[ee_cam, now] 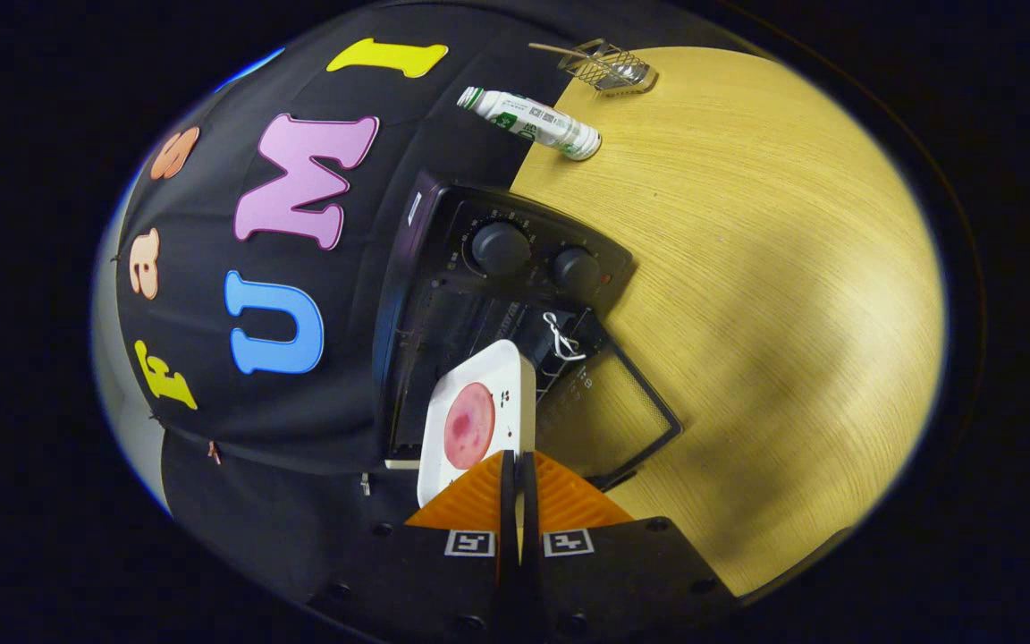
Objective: Open the toaster oven, put the food inside, and close the toaster oven door.
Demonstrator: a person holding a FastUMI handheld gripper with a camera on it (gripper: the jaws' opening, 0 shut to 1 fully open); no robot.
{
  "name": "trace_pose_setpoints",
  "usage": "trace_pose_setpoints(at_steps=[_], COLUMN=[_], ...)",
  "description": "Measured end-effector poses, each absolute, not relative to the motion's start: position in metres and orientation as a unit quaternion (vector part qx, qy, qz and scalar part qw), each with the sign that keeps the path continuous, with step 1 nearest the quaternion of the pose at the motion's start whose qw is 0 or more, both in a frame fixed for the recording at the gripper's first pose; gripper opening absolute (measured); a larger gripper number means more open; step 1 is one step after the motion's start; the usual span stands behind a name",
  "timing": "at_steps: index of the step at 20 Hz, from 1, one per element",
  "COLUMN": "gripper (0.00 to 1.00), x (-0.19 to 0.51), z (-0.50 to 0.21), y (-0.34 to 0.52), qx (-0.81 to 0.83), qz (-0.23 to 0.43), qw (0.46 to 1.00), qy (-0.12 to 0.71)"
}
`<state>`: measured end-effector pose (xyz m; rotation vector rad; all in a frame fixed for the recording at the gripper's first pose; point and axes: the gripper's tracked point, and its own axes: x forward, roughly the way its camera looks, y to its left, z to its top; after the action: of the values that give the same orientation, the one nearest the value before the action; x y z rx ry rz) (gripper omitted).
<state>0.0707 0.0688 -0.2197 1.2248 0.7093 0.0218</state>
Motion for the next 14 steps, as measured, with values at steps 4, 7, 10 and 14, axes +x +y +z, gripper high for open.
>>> trace_pose_setpoints(at_steps=[4, 7, 10, 14], gripper=[0.05, 0.05, 0.05, 0.05], x=[0.099, 0.126, 0.152, 0.178], z=[-0.236, -0.242, -0.242, -0.246], y=[0.079, 0.090, 0.106, 0.112], qx=[0.573, 0.584, 0.604, 0.612], qz=[-0.024, -0.042, -0.047, -0.068], qw=[0.759, 0.754, 0.745, 0.745], qy=[0.310, 0.297, 0.278, 0.259])
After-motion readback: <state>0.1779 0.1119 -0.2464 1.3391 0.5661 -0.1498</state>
